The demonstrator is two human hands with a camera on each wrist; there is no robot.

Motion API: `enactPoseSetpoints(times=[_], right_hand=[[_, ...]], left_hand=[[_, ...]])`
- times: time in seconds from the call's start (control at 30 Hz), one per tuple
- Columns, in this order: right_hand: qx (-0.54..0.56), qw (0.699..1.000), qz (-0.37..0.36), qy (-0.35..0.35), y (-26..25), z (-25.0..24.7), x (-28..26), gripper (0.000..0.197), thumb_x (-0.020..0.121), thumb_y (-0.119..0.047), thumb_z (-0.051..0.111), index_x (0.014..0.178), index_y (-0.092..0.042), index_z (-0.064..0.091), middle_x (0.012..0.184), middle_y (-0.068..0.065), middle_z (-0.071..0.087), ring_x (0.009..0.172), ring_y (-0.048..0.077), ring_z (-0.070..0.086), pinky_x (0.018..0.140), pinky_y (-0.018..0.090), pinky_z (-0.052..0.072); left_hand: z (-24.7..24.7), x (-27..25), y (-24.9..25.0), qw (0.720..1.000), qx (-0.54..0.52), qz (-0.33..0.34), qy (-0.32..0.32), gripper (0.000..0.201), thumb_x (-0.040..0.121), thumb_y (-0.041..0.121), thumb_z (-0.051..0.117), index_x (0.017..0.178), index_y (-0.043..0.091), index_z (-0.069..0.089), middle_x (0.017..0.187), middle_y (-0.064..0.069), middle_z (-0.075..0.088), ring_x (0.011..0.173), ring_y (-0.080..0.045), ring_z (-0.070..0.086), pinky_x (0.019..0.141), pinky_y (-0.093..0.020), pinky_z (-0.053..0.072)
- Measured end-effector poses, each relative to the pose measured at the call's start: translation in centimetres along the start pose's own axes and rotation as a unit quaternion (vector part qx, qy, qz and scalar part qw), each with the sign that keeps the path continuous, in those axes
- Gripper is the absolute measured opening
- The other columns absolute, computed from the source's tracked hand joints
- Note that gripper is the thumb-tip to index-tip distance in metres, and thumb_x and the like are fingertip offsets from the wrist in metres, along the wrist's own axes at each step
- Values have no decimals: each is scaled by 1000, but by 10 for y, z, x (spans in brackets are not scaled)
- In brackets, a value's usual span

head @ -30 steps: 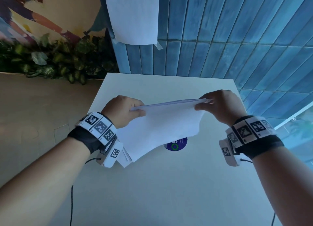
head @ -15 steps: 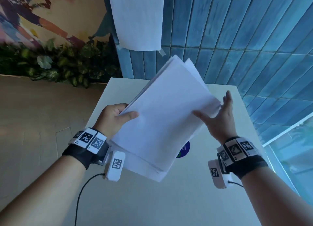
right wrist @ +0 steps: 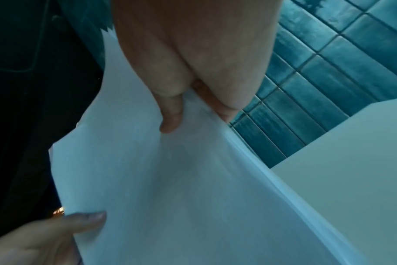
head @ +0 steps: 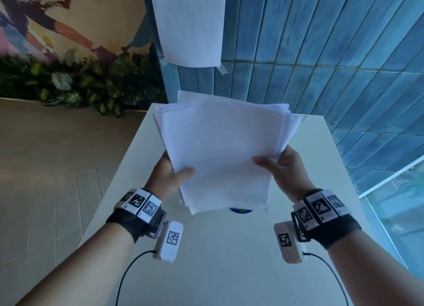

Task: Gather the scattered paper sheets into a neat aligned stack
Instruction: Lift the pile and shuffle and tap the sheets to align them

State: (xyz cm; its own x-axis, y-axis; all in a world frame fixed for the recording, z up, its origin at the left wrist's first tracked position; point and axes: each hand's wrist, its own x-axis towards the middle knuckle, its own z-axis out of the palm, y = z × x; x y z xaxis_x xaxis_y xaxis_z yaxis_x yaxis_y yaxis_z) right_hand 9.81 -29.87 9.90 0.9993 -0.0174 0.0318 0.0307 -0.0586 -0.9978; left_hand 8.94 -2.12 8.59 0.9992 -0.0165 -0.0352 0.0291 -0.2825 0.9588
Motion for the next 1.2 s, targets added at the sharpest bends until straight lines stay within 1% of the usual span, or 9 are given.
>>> enactPoseSetpoints(times=[0.13, 0.3, 0.4, 0.5, 0.63, 0.83, 1.0, 1.1, 1.2], right_hand=[[-22, 998, -48, 40, -1, 7, -4, 26, 78, 0, 74, 98, -15, 66, 99, 8, 74, 92, 23, 70, 83, 37, 56], [-8, 996, -37, 81, 2, 13, -8, 40, 73, 9, 74, 100, -17, 61, 92, -2, 71, 81, 8, 68, 73, 27, 56], [-22, 996, -28, 86, 6, 15, -12, 30, 75, 7, 73, 101, -4, 63, 88, 1, 71, 77, 10, 68, 73, 31, 56], [-25, 994, -43, 94, 5, 17, -13, 29, 76, 6, 72, 101, -6, 62, 87, -1, 71, 75, 7, 67, 71, 28, 56], [-27, 991, -75, 106, -3, 19, -10, 31, 76, 4, 72, 100, -13, 61, 88, -5, 70, 77, 6, 67, 72, 26, 54], [1, 993, -17, 117, 11, 19, -8, 76, 67, -1, 82, 127, -20, 39, 118, 1, 59, 106, 14, 63, 92, 37, 53], [-20, 992, 11, 121, 18, 18, -6, 72, 65, -8, 85, 121, -22, 43, 113, -4, 61, 102, 11, 63, 92, 39, 54], [-29, 993, 4, 117, 15, 22, 1, 69, 64, -12, 84, 122, -23, 48, 116, -2, 63, 107, 16, 62, 95, 41, 52], [-13, 994, -7, 111, 12, 19, 6, 57, 64, -10, 83, 111, -21, 52, 111, 5, 65, 104, 20, 64, 90, 42, 55]], left_hand=[[10, 2, 10, 994, -70, 31, 72, 53, 74, 15, 70, 123, 20, 52, 120, -5, 65, 112, -20, 63, 93, -37, 50], [24, -3, 3, 994, -50, 12, 92, 45, 79, 4, 72, 118, 18, 55, 109, -1, 68, 102, -14, 65, 88, -33, 52], [30, -6, -3, 992, -60, 16, 108, 45, 81, 5, 71, 121, 20, 55, 110, 3, 67, 99, -3, 64, 86, -25, 51], [32, -5, 0, 992, -70, 21, 106, 43, 84, 3, 67, 119, 24, 53, 108, 9, 65, 92, 9, 62, 83, -16, 50], [32, -3, 11, 987, -86, 50, 125, 49, 85, 4, 67, 131, 13, 51, 120, -1, 65, 108, -8, 62, 93, -26, 51], [37, 2, 4, 993, -47, 24, 101, 76, 63, 19, 81, 127, 23, 40, 128, -5, 56, 118, -19, 56, 102, -49, 46], [41, 3, 9, 989, -73, 12, 131, 78, 62, 12, 79, 126, 26, 36, 125, -4, 55, 109, -19, 60, 98, -46, 50], [46, 6, 14, 988, -74, 33, 133, 73, 63, 4, 77, 115, 40, 40, 124, -1, 54, 112, -15, 58, 98, -40, 50], [43, 9, 14, 985, -107, 24, 135, 72, 65, 0, 75, 116, 35, 39, 116, 4, 58, 104, -10, 62, 85, -29, 55]])
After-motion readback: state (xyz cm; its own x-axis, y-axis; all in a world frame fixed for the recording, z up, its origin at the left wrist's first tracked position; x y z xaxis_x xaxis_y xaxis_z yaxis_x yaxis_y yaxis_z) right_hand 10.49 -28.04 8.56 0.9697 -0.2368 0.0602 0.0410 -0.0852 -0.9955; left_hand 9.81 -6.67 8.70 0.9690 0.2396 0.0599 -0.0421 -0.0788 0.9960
